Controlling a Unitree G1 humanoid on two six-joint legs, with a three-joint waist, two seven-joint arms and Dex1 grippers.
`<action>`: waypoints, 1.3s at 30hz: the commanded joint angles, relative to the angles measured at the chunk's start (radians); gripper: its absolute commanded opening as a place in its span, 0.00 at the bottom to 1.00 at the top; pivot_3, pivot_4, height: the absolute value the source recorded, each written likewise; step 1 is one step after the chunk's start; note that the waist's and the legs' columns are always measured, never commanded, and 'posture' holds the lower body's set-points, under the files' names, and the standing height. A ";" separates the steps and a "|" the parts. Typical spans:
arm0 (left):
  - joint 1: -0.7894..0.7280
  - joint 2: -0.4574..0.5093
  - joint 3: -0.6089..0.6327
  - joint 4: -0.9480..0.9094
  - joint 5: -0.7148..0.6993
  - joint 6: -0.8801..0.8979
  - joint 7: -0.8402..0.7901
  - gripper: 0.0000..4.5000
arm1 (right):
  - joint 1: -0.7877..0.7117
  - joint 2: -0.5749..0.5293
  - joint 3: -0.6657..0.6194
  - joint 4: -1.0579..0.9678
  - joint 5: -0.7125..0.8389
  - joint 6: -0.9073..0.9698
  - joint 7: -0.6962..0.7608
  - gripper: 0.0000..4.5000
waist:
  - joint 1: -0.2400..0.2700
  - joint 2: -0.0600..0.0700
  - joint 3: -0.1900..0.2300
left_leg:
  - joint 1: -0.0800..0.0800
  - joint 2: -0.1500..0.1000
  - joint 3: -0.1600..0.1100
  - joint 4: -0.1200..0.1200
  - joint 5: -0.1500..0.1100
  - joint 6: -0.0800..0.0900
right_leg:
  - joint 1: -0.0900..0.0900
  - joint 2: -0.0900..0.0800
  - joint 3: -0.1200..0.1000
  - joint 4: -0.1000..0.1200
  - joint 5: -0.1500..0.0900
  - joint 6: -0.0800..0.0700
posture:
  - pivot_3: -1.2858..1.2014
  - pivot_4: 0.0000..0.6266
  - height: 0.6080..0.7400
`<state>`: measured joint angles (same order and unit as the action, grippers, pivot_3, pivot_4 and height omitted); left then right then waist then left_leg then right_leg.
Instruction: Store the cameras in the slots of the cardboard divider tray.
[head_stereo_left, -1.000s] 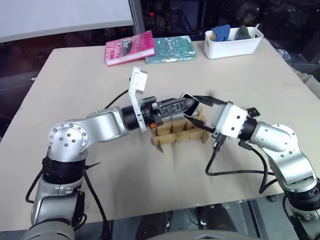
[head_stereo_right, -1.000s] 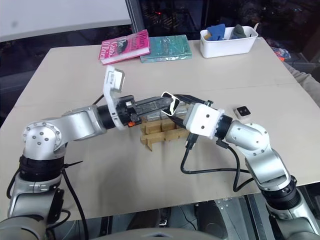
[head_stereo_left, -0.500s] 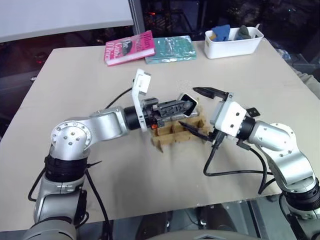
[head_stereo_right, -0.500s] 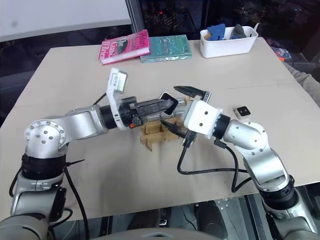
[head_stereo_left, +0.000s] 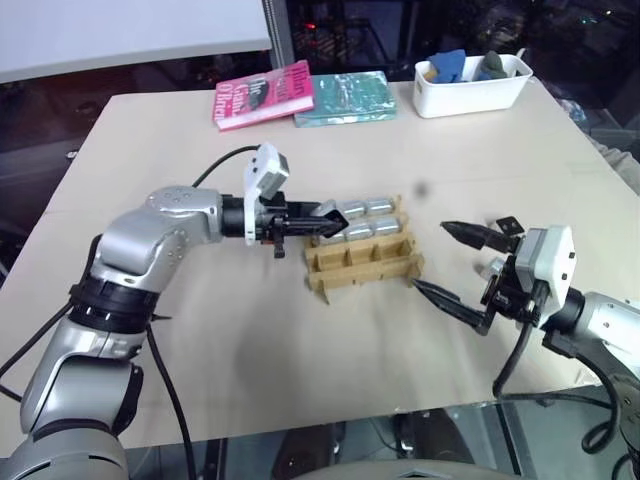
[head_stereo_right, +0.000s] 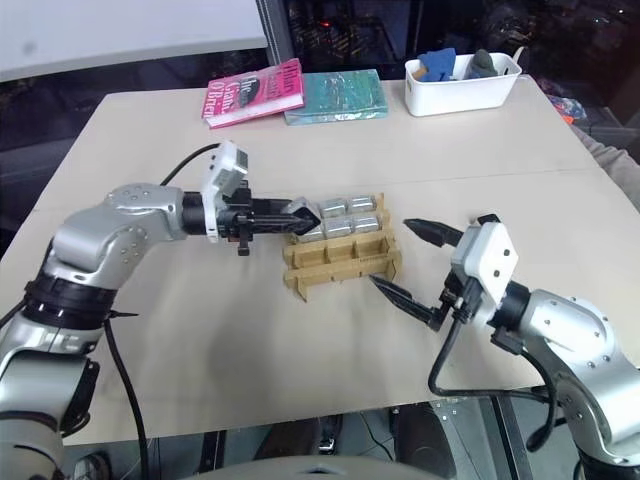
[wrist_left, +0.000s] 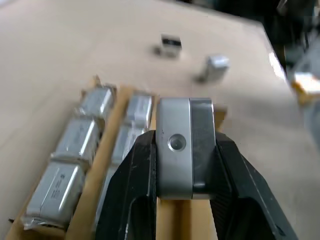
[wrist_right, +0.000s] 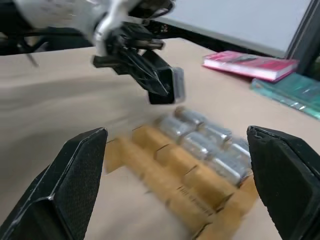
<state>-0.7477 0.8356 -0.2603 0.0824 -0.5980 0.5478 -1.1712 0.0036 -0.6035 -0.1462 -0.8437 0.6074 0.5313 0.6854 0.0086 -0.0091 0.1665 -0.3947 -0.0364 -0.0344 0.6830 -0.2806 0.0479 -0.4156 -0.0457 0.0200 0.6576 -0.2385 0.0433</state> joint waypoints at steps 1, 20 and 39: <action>-0.041 -0.020 -0.041 0.051 0.112 -0.084 -0.095 0.17 | 0.018 -0.005 -0.024 -0.050 0.012 -0.015 -0.031 0.98 | 0.000 0.000 0.000 | 0.000 0.000 0.000 0.000 0.000 0.000 | 0.000 0.000 0.000 0.000 0.000 0.000 | 0.52 0.24 1.00; -0.013 -0.090 -0.060 0.043 0.312 -0.082 -0.187 0.17 | 0.080 -0.026 -0.020 -0.076 -0.017 -0.042 -0.085 0.98 | 0.002 -0.001 0.001 | -0.002 0.001 0.000 0.003 -0.003 0.005 | 0.000 0.000 -0.001 0.000 0.000 0.001 | 0.52 0.24 1.00; 0.014 -0.108 -0.055 -0.014 0.382 -0.019 -0.118 0.17 | 0.074 -0.035 -0.014 -0.063 -0.022 -0.044 -0.090 0.98 | 0.002 -0.001 0.000 | -0.002 0.001 0.000 0.004 -0.003 0.005 | 0.000 0.000 -0.001 0.001 0.000 0.001 | 0.52 0.24 1.00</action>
<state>-0.7336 0.7195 -0.3286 0.0788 -0.2206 0.5397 -1.2858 0.0818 -0.6297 -0.1445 -0.8854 0.5784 0.5004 0.6011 0.0109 -0.0102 0.1669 -0.3967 -0.0357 -0.0347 0.6869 -0.2831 0.0524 -0.4158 -0.0459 0.0189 0.6590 -0.2385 0.0439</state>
